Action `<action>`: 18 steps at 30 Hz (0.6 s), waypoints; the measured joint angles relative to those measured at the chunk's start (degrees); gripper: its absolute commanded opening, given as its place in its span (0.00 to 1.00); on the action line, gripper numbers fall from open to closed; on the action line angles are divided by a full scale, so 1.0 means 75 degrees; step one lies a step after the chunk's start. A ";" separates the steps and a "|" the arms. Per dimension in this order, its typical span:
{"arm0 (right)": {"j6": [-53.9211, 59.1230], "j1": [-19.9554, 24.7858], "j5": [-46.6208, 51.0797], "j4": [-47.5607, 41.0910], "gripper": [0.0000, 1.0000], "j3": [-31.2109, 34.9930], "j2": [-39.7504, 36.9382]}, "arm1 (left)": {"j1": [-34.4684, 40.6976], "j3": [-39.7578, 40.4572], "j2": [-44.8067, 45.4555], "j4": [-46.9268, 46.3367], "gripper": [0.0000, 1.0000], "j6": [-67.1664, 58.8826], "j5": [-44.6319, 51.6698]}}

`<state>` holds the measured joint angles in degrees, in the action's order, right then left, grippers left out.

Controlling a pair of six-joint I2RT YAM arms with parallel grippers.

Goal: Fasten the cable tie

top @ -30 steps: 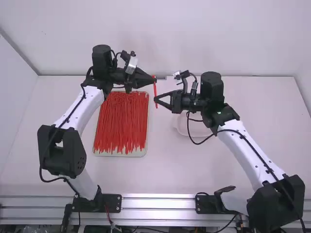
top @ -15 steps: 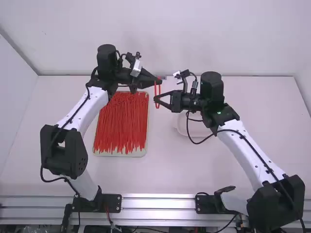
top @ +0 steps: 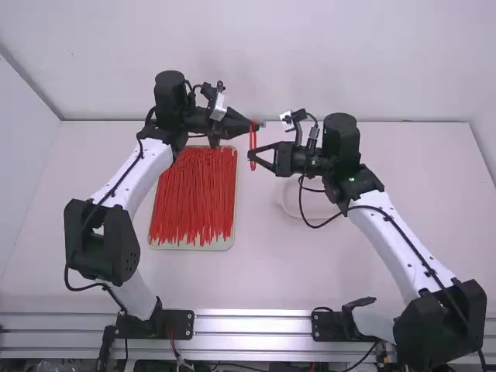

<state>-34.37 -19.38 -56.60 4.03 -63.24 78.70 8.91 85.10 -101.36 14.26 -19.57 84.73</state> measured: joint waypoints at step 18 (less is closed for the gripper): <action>-0.0032 0.0093 0.0198 0.0017 0.00 0.0000 0.0000 | 0.0000 0.0000 0.0000 -0.0050 0.02 -0.0003 -0.0105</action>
<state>-34.61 -18.68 -55.11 4.16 -63.24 78.70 8.91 85.10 -101.36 13.89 -19.59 83.94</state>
